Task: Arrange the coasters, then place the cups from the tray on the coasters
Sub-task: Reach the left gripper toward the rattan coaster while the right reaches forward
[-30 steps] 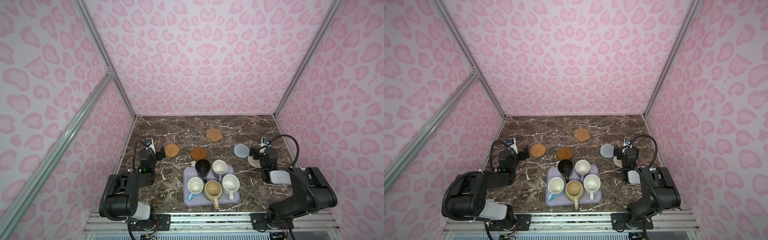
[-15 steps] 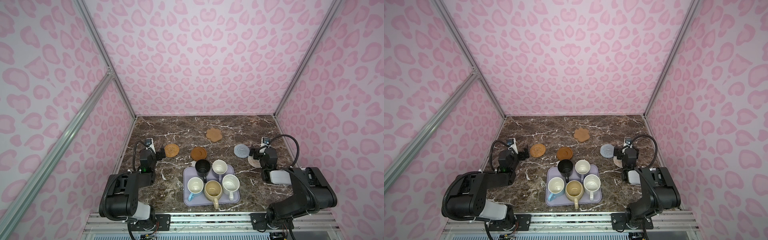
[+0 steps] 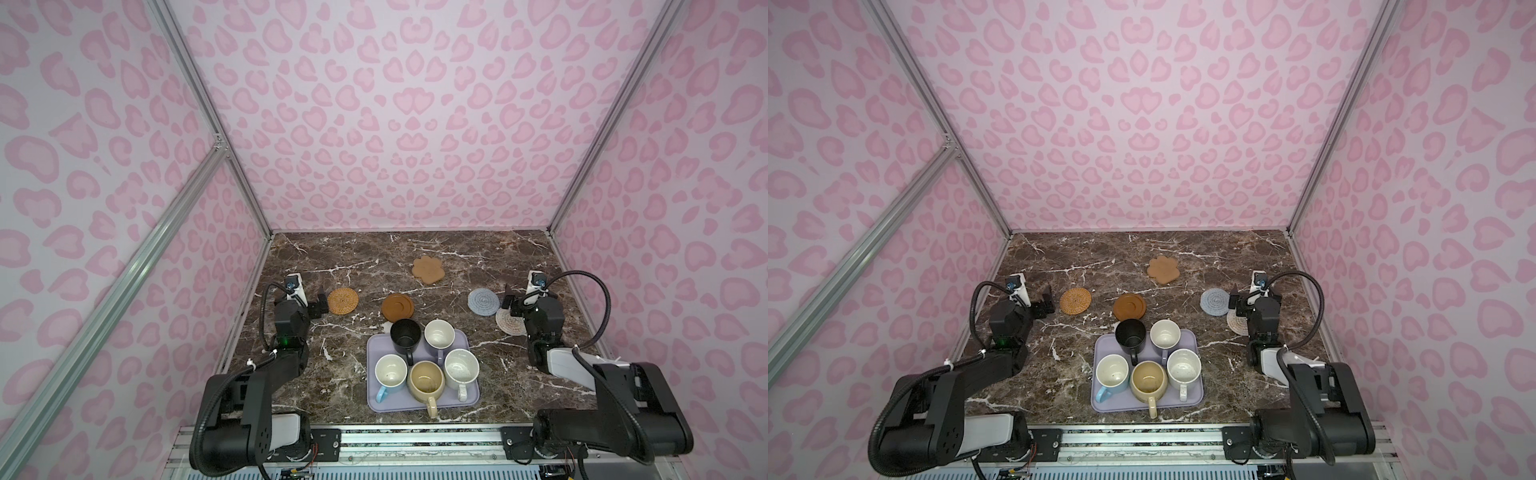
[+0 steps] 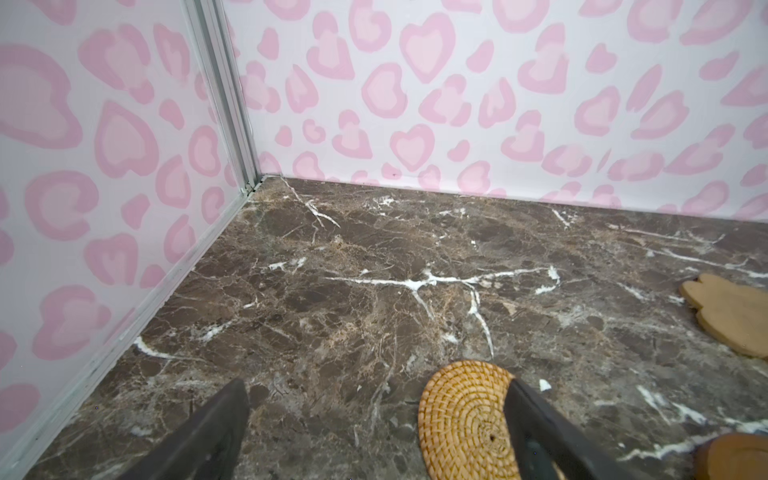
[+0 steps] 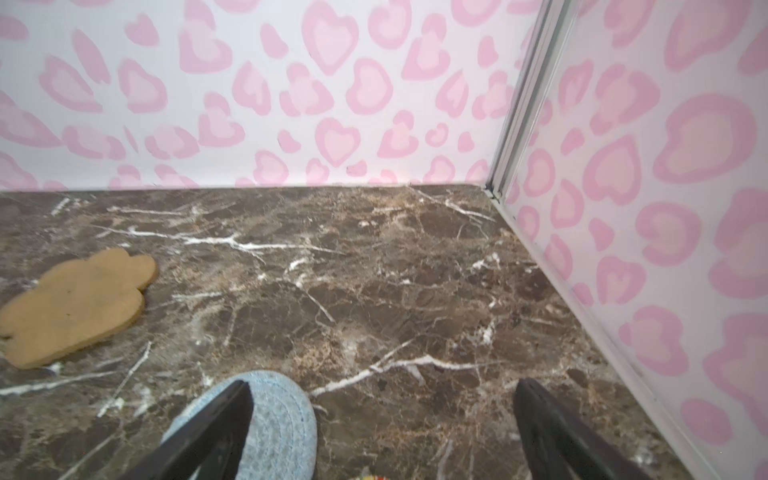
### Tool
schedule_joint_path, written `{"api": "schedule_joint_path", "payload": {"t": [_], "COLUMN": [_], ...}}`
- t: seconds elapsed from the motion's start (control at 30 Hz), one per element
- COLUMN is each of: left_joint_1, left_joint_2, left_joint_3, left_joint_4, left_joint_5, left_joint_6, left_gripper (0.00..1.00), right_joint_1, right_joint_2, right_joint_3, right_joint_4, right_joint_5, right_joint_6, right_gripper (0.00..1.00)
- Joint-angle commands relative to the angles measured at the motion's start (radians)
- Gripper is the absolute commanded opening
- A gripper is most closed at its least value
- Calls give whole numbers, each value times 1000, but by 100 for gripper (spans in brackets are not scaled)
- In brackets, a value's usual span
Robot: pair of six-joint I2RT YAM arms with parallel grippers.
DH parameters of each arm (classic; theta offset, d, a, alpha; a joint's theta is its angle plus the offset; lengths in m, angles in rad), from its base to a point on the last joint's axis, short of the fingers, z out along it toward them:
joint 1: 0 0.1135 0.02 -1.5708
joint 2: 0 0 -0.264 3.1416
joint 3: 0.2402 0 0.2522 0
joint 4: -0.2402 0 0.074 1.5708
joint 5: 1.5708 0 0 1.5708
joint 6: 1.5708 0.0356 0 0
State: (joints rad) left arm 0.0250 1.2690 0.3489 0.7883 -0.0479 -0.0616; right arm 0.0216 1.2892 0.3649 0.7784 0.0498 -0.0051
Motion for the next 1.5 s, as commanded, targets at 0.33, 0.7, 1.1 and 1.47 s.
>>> {"api": "schedule_joint_path", "payload": {"t": [0.33, 0.7, 1.1, 1.47], "left_joint_1": [-22, -23, -128, -302], "left_joint_2": [-417, -534, -405, -204], "left_joint_3": [191, 234, 359, 533], "left_joint_4": [-592, -671, -795, -1125], "left_joint_5": [-94, 179, 326, 100], "left_joint_6": [-461, -560, -518, -443], "left_gripper": [97, 96, 97, 97], "right_joint_1": [2, 4, 426, 666], "right_joint_2": [-434, -431, -237, 44], "right_joint_3": [198, 168, 405, 607], "right_joint_4": [-587, -499, -766, -798], "right_joint_5": [-76, -513, -171, -105], "right_joint_6": [327, 455, 142, 151], "right_gripper": [100, 100, 100, 99]}}
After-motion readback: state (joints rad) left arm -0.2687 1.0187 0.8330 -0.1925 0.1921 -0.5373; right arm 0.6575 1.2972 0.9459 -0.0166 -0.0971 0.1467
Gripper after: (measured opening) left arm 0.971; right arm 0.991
